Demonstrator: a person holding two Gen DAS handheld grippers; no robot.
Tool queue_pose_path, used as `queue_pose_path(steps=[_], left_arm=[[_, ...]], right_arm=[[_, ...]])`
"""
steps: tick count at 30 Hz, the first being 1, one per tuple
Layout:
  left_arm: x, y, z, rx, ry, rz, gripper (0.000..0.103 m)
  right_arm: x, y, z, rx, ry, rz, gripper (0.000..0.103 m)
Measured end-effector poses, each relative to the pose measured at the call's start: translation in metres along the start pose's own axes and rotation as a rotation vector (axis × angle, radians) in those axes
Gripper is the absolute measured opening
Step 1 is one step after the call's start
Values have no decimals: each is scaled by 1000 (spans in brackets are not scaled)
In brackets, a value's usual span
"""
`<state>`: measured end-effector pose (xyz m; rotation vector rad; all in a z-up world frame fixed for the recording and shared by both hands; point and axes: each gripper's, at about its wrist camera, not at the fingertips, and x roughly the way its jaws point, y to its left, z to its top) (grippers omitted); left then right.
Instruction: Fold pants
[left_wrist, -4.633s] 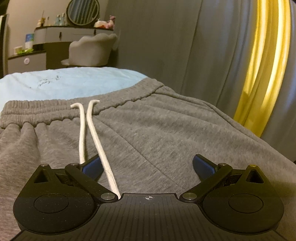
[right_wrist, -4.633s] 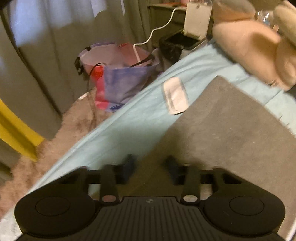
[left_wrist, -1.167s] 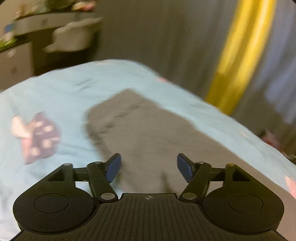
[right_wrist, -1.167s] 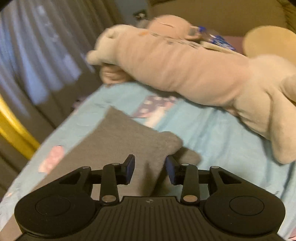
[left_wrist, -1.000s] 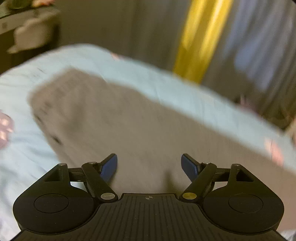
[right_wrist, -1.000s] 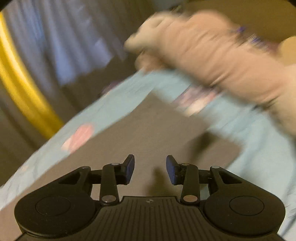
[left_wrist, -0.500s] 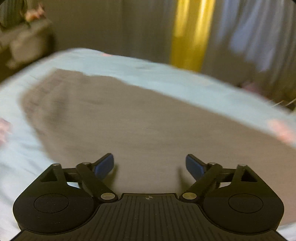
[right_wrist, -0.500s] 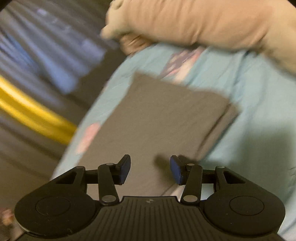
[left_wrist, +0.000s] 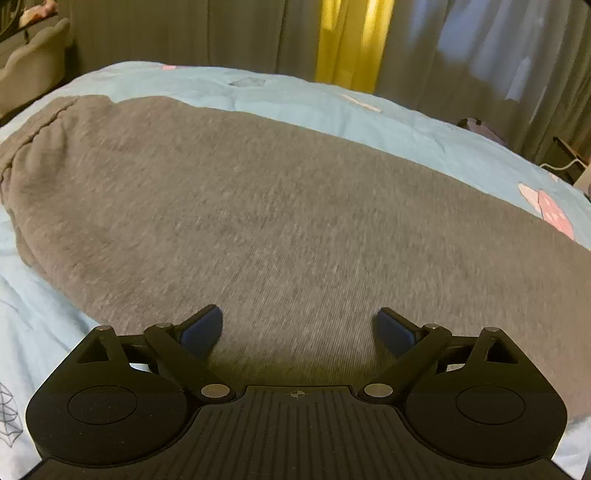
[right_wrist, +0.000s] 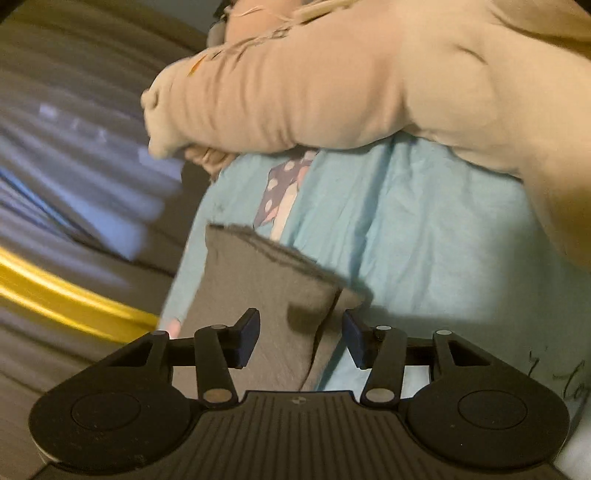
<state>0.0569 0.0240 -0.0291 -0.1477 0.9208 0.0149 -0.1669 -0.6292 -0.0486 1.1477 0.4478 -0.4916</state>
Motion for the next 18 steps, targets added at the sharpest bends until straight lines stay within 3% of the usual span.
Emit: queue_pose_path(steps=[4, 10, 12, 13, 16, 18], left_arm=[[0, -1, -1, -13, -1, -2, 96], [0, -1, -1, -12, -1, 1, 96], [0, -1, -1, -14, 0, 0, 96], [0, -1, -1, -16, 0, -1, 96], [0, -1, 0, -19, -1, -4, 96], [0, 0, 0, -22, -2, -7, 96]], right_arm=[[11, -10, 1, 14, 25, -29, 50], [24, -14, 0, 53, 18, 17, 50], [18, -7, -1, 11, -20, 13, 22], [13, -4, -2, -13, -36, 15, 19], [12, 5, -2, -59, -50, 35, 21], [18, 7, -1, -72, -38, 1, 26]])
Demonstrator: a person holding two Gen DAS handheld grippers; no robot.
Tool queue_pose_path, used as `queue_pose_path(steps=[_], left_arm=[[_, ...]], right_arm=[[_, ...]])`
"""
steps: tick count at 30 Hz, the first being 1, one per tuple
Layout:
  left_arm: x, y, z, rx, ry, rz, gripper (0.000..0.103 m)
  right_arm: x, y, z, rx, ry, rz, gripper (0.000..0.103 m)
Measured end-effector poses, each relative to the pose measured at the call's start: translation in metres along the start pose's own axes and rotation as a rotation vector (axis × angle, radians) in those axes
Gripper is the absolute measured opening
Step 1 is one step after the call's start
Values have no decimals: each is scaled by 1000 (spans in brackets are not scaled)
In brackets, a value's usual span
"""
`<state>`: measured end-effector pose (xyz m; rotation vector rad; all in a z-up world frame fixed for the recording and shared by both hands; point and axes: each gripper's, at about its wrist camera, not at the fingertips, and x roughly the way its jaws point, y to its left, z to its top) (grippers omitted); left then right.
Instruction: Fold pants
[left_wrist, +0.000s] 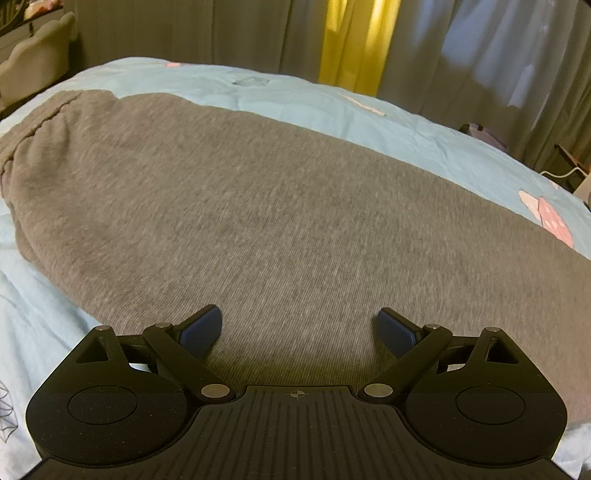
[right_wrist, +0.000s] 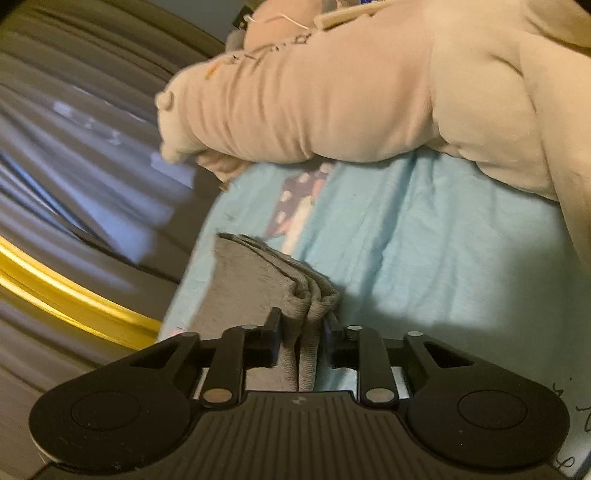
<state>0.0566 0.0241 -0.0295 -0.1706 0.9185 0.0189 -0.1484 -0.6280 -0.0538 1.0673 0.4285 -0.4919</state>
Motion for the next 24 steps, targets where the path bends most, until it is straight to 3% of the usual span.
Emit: queue_pose_path(steps=[4, 6, 9, 10, 11, 12, 19, 24], left_arm=[[-1, 2, 0, -10, -2, -8, 96], [0, 3, 0, -13, -2, -9, 97], [0, 3, 0, -13, -2, -9, 97], [0, 3, 0, -14, -2, -11, 97], [0, 3, 0, -16, -3, -12, 97], [0, 4, 1, -19, -4, -13, 97], [-2, 5, 1, -32, -10, -22, 97], [-12, 12, 2, -92, -29, -39, 97]], right_arm=[[12, 6, 0, -8, 25, 3, 32], [17, 10, 0, -18, 31, -3, 44], [22, 18, 0, -43, 30, -15, 44], [22, 19, 0, -56, 27, -14, 41], [21, 21, -1, -75, 17, -13, 23], [20, 24, -2, -104, 4, -18, 14], [26, 29, -3, -139, 28, -61, 23], [26, 39, -6, -187, 21, -142, 13]])
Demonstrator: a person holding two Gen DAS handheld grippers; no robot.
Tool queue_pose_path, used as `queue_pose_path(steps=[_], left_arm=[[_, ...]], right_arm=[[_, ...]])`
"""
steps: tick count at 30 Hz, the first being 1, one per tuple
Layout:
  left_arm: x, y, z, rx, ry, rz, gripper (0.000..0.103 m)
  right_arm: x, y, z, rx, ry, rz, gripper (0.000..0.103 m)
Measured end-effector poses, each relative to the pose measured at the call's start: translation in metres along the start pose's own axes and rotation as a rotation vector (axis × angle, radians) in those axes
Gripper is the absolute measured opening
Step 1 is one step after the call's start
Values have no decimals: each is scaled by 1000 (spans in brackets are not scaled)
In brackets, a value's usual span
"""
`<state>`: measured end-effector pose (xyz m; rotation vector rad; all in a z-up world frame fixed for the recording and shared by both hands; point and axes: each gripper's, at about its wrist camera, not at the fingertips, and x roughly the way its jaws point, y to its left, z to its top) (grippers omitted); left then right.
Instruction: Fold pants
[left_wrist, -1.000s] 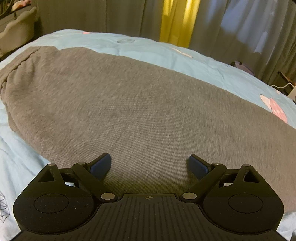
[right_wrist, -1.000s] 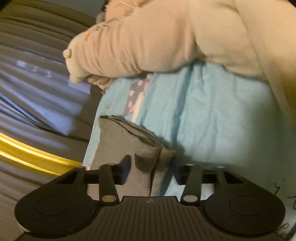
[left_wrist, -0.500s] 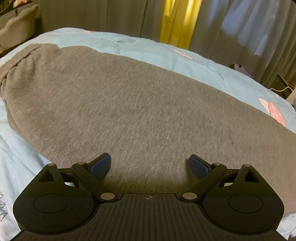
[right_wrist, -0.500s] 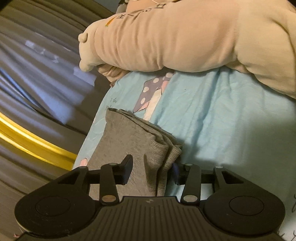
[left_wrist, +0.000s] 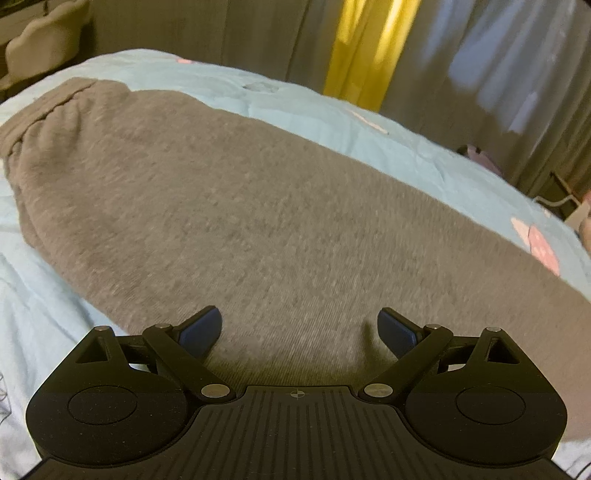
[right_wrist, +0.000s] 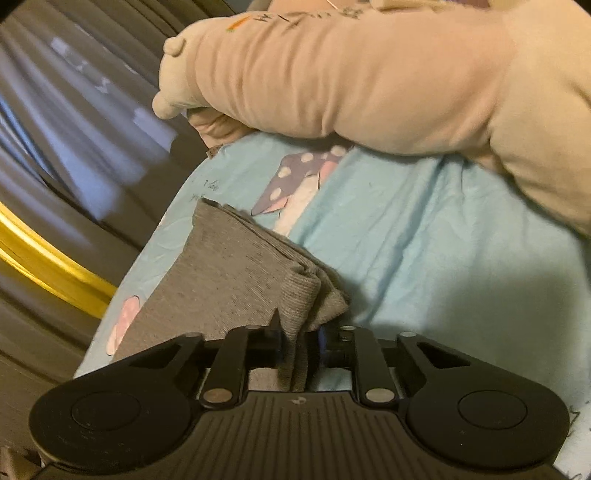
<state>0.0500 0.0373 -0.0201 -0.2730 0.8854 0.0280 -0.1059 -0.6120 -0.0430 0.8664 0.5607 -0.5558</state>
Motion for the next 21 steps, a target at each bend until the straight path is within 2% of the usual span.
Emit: queue_pose_path(steps=[3, 5, 10, 13, 16, 18, 21], left_arm=[[-12, 3, 0, -17, -51, 17, 97], [-22, 4, -1, -20, -92, 0, 97], [-39, 4, -4, -9, -160, -32, 97], [-45, 7, -4, -18, -166, -52, 97], [-51, 14, -5, -36, -189, -64, 97], [-51, 19, -5, -59, -183, -76, 97], [-46, 23, -5, -80, -149, -85, 97]], right_arm=[[-14, 27, -3, -123, -51, -10, 11], [-25, 52, -6, -215, -75, 9, 10], [-42, 144, -32, -446, -63, 141, 10], [-45, 202, -72, -585, 2, 268, 10], [-43, 247, -129, -734, 96, 366, 10], [-38, 265, -171, -811, 169, 399, 10], [-24, 269, -219, -842, 306, 428, 12]])
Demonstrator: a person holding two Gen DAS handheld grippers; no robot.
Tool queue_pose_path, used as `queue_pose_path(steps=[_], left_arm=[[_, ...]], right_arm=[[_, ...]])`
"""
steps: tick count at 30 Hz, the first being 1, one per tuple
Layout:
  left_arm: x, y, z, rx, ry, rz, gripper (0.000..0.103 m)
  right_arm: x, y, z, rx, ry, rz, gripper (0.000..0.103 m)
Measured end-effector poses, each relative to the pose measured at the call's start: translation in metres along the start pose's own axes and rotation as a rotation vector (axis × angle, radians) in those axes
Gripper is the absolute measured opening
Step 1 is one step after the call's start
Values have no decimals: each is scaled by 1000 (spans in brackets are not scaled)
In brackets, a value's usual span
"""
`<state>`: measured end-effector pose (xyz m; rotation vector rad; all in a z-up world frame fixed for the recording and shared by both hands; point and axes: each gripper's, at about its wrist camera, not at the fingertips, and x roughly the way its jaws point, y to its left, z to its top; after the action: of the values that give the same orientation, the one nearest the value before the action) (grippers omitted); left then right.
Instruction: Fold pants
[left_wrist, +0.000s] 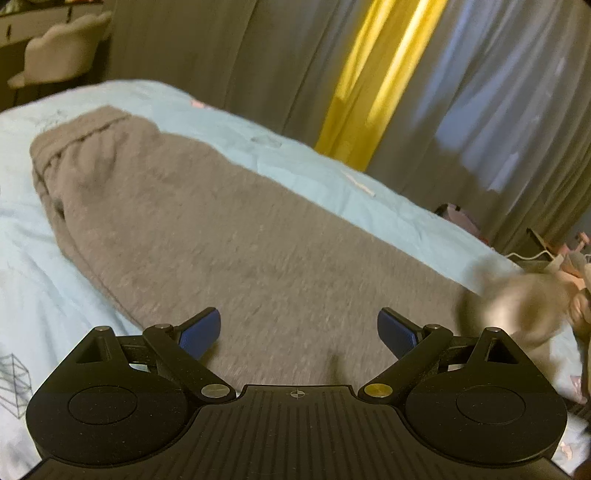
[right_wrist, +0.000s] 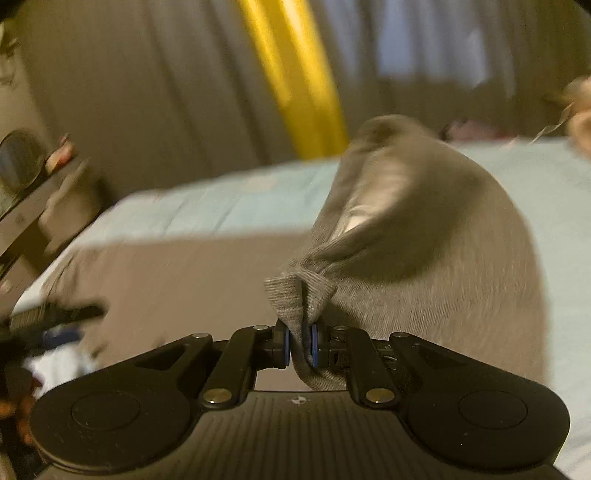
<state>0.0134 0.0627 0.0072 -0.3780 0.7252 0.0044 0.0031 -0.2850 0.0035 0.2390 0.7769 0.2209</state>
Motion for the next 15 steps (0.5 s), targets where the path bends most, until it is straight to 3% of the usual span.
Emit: queue_pose_path(steps=[2, 4, 5, 6, 8, 10, 12, 15], left_arm=[[4, 1, 0, -2, 18, -5, 97], [5, 0, 0, -2, 31, -15, 97], [5, 0, -1, 0, 32, -23, 97], [5, 1, -1, 0, 33, -32, 97], [6, 0, -1, -2, 36, -54, 97], [7, -2, -1, 7, 48, -73, 97], [10, -7, -2, 35, 71, -100, 97], [12, -16, 1, 47, 127, -197, 95]], right_arm=[[16, 5, -14, 22, 102, 3, 22], [17, -2, -16, 77, 146, 36, 31], [12, -10, -12, 127, 139, 83, 41], [1, -21, -10, 196, 110, 128, 58], [-17, -40, -7, 315, 28, 121, 79], [-28, -67, -11, 430, 7, 49, 80], [-27, -89, -18, 491, 92, -51, 75], [-44, -98, -27, 473, 65, -121, 73]])
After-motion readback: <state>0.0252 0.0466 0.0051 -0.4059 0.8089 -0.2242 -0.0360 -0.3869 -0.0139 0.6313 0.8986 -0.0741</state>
